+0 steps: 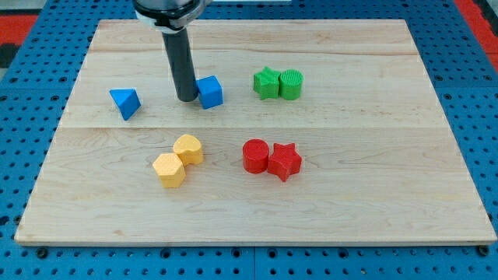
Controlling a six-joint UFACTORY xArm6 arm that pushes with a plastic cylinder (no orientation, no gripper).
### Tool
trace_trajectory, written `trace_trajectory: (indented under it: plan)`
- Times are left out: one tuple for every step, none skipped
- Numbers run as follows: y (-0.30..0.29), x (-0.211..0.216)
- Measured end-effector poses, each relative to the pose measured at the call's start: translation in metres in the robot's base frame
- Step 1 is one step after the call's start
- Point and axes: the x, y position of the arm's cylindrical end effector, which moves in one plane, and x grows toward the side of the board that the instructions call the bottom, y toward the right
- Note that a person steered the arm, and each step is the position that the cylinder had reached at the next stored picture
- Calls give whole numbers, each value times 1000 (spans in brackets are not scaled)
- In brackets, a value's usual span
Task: Place the green circle to the top of the blue cube
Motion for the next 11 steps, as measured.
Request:
trace_trajectory:
  plan:
    - [21,18]
    - [55,37]
    - [114,31]
    - [144,-4]
    - [188,-33]
    - [221,-52]
    - [260,-58]
    - [233,-81]
    - [136,-80]
    - [106,-80]
    - [101,-103]
